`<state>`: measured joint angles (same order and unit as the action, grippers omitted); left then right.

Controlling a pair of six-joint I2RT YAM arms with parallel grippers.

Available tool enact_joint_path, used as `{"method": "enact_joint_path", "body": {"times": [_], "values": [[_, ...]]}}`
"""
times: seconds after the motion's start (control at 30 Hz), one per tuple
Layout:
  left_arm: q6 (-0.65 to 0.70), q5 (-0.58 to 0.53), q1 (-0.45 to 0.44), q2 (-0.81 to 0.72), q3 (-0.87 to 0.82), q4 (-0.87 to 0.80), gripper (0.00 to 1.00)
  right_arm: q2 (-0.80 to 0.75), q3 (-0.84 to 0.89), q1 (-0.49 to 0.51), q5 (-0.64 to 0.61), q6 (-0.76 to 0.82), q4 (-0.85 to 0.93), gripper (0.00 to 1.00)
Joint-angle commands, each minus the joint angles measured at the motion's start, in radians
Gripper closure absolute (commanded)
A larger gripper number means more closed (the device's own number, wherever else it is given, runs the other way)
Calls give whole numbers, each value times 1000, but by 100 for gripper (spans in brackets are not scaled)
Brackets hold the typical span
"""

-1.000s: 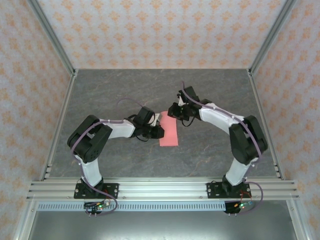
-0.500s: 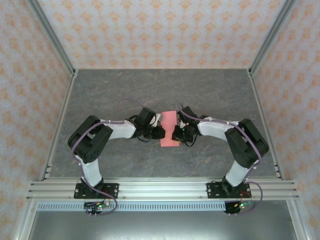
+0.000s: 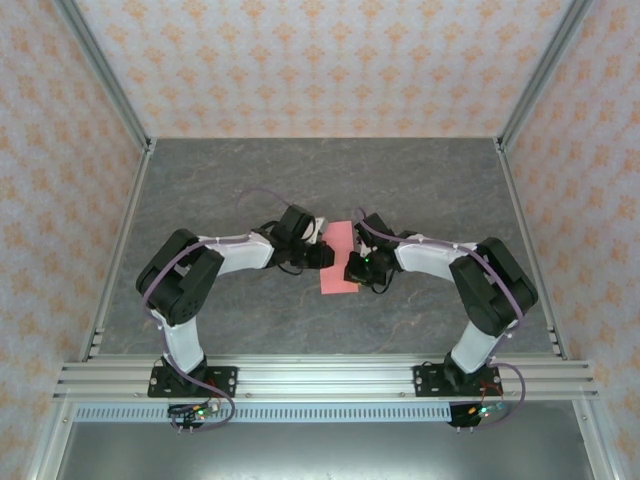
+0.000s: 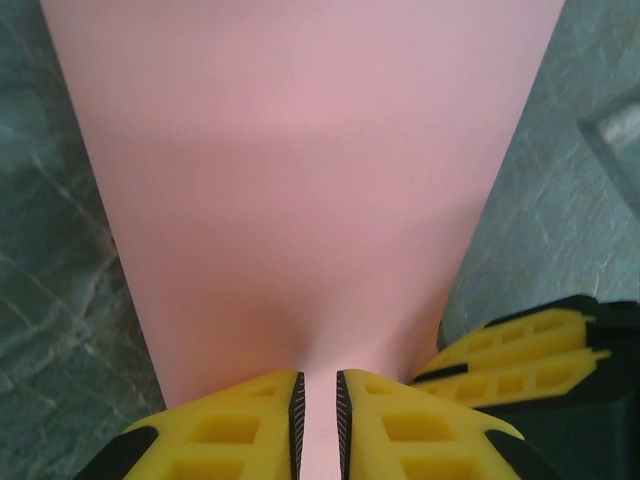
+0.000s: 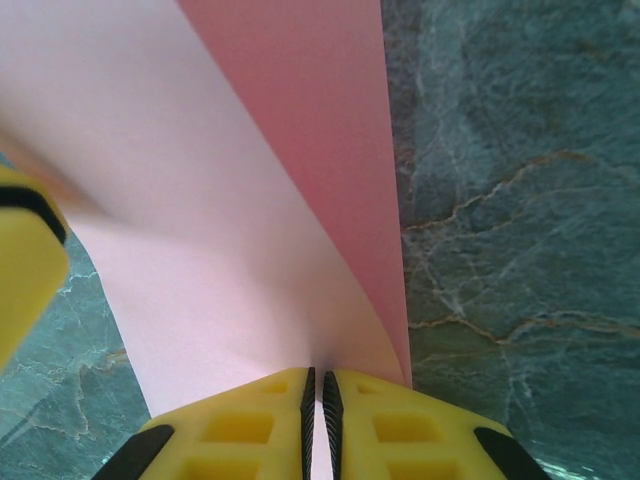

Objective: Fold a paper plane with a square sheet of paper (fold left side to right side)
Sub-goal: First fold the square sheet of paper in half at the center of the table.

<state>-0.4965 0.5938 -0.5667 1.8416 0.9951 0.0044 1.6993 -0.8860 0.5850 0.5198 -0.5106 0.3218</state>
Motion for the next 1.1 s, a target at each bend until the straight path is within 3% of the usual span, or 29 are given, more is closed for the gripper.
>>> {"method": "enact_joint_path", "body": {"times": [0.0, 0.53, 1.07], "values": [[1, -23, 18, 45, 20, -13, 81, 45, 39, 3, -98, 22, 110, 84], [-21, -53, 97, 152, 110, -21, 81, 63, 63, 3, -147, 60, 168, 84], [-13, -59, 133, 320, 402, -146, 81, 71, 94, 2, -150, 68, 145, 84]]}}
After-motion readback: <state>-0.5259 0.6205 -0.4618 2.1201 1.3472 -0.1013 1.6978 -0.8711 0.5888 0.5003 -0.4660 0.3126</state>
